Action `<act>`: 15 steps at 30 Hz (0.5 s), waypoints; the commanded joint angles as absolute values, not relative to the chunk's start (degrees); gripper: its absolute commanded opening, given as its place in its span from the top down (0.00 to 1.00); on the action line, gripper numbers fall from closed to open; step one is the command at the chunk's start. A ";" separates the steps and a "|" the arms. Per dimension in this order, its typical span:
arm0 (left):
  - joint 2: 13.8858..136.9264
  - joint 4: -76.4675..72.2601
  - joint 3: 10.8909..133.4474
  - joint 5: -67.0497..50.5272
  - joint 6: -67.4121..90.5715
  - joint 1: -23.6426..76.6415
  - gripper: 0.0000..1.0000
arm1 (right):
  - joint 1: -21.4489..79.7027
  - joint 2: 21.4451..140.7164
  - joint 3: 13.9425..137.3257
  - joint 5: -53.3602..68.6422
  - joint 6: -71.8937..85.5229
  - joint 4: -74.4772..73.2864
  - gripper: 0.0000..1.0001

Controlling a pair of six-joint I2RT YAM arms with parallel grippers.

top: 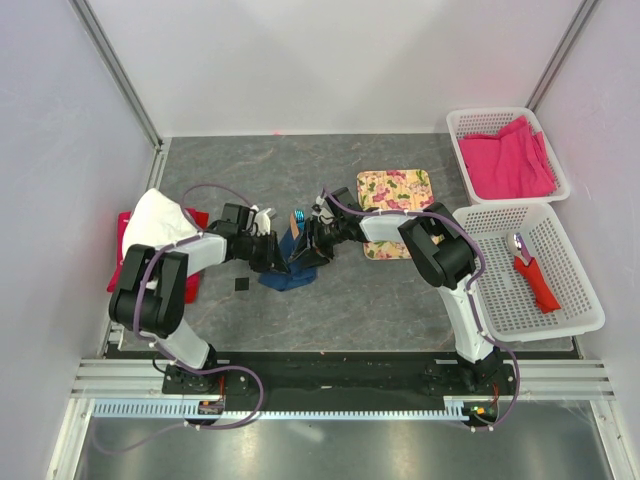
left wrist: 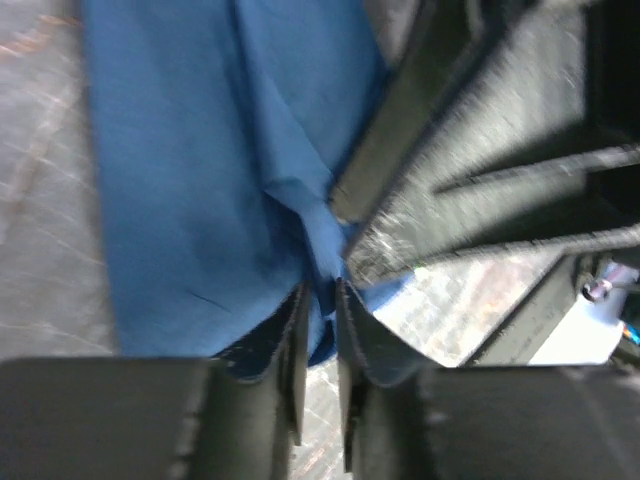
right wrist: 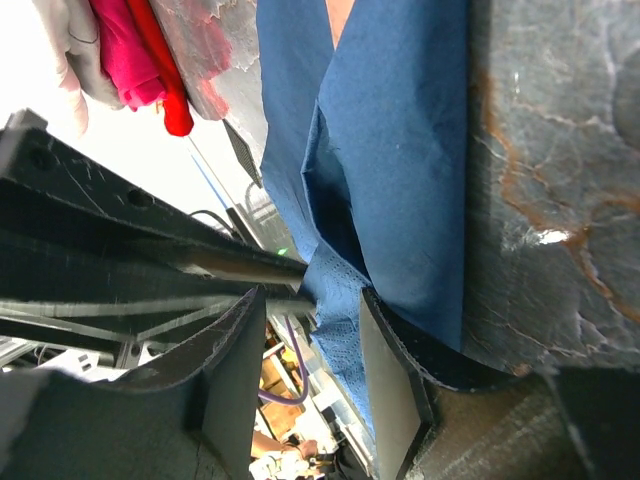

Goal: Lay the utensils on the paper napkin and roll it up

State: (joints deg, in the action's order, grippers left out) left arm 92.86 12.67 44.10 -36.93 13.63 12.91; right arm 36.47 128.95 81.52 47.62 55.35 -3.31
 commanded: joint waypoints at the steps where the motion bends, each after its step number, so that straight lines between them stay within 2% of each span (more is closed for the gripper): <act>1: 94.74 12.74 46.84 -33.49 14.59 12.92 0.87 | 36.65 127.97 80.51 47.02 55.46 -3.43 0.50; 4: 95.36 13.27 46.67 -33.22 14.50 12.92 0.93 | 36.65 127.00 80.86 47.46 55.55 -3.43 0.50; 12: 95.45 14.15 46.85 -32.87 14.41 12.83 0.96 | 35.77 122.44 80.95 48.87 53.80 -5.09 0.50; 15: 95.36 14.33 46.93 -33.05 14.50 12.83 0.96 | 35.33 121.73 79.81 48.69 52.65 -6.24 0.55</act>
